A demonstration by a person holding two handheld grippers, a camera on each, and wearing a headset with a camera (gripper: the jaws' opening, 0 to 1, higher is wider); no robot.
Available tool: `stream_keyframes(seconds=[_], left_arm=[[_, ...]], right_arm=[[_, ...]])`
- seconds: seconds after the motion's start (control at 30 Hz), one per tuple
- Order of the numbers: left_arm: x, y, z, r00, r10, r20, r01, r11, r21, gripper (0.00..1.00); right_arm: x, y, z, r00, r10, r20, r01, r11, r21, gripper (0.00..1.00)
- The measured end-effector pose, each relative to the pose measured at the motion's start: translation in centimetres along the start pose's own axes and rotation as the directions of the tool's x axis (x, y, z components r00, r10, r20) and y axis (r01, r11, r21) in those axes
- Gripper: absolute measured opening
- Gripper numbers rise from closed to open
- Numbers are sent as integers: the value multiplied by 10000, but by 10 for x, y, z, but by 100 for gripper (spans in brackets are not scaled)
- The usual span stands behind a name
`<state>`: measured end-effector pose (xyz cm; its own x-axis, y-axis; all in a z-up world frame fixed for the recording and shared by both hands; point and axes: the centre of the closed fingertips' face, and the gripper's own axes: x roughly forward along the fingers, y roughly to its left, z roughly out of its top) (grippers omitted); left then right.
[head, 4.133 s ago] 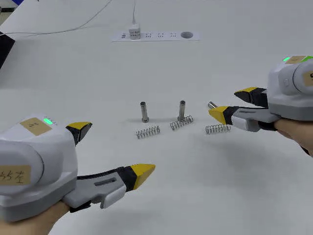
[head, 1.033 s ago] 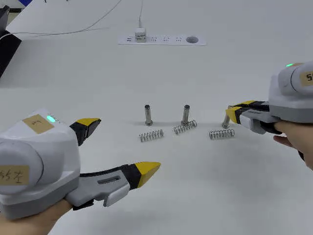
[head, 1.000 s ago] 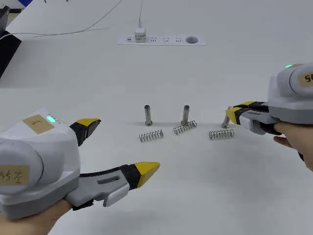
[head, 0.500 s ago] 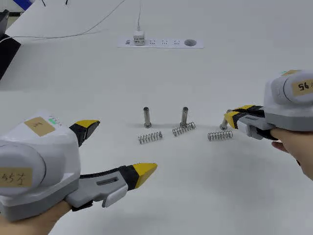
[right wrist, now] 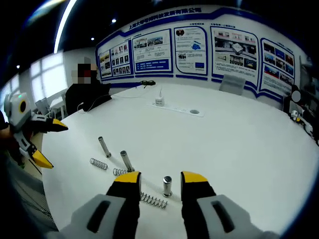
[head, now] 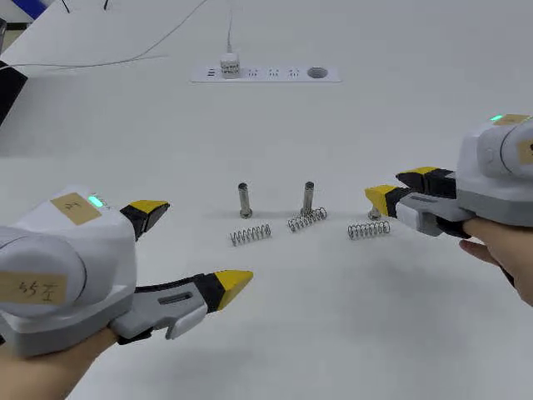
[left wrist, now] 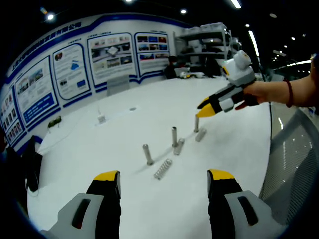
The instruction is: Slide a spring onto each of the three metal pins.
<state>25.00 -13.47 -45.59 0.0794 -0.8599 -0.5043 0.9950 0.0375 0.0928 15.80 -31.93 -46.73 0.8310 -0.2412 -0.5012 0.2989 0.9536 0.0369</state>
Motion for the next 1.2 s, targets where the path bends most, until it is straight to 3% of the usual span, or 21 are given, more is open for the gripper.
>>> stream_keyframes(seconds=[0.37,0.57,0.87,1.2], left_arm=[[20,2,-7,9980,-586,-238,597,9970,501,62],[33,4,-12,9958,-887,-226,895,9954,349,55],[53,5,-25,9900,-1388,-243,1393,9900,219,45],[69,3,-36,9829,-1727,-636,1775,9809,791,34]], right_arm=[[-15,18,10,9948,871,523,-871,9962,-27,49],[-21,27,9,9886,1345,680,-1342,9909,-88,55],[-27,34,2,9838,1687,602,-1682,9857,-135,57],[-34,44,-4,9712,2314,561,-2311,9729,-108,64]])
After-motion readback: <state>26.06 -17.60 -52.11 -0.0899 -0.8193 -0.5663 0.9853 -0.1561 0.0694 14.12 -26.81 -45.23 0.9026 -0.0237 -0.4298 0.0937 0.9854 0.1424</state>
